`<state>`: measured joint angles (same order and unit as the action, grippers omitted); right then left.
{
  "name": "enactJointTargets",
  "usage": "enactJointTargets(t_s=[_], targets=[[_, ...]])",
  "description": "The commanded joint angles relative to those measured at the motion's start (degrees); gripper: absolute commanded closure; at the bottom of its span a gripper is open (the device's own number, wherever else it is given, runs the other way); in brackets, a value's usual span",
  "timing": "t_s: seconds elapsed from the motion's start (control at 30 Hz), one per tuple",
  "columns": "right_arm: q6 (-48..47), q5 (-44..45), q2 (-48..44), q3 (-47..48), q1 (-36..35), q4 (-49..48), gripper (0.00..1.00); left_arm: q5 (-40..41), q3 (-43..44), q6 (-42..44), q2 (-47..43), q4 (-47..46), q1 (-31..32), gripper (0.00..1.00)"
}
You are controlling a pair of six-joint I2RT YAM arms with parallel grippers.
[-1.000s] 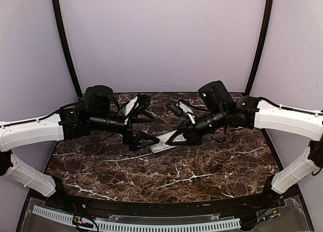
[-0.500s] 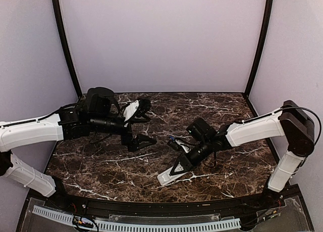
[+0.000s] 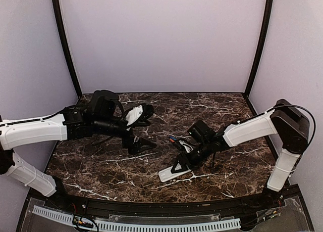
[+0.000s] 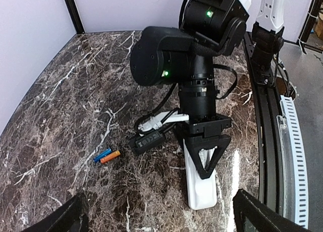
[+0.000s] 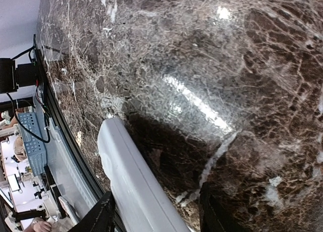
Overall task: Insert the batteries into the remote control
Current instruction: Place the remote control at the center of the board, then pick up the remote control from the center of the board.
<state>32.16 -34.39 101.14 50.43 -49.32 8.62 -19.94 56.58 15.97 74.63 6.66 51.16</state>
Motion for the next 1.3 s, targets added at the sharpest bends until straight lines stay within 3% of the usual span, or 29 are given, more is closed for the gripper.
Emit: enactJointTargets(t_s=[0.0, 0.3, 0.5, 0.6, 0.83, 0.97, 1.27], targets=[[-0.69, 9.84, 0.64, 0.91, 0.65, 7.14, 0.45, 1.5, 1.06, 3.14, 3.43, 4.1, 0.28, 0.01], [-1.64, 18.7, -0.64, 5.84, 0.63, 16.64, 0.17, 9.72, 0.73, 8.78, 15.82, 6.03, 8.56, 0.02], [-1.16, 25.02, -2.28, 8.53, 0.63, 21.6, 0.16, 7.83, 2.89, 6.43, 22.36, 6.91, 9.36, 0.02], [-0.71, 26.25, -4.62, 9.01, 0.63, 21.97, 0.23, 8.46, 3.33, 5.51, 25.18, 7.04, 9.75, 0.02], [1.64, 21.87, -7.6, 6.98, 0.46, 17.62, 0.55, 11.45, 5.95, 2.74, 31.6, 6.3, 10.98, 0.02], [3.08, 19.63, -7.08, 5.33, -0.31, 14.33, 0.61, 12.58, 4.89, 2.58, 32.19, 4.31, 11.02, 0.08], [4.52, 19.41, -5.5, 5.42, -2.06, 13.88, 0.71, 11.74, 2.81, 1.55, 32.24, 0.93, 10.92, 0.33]])
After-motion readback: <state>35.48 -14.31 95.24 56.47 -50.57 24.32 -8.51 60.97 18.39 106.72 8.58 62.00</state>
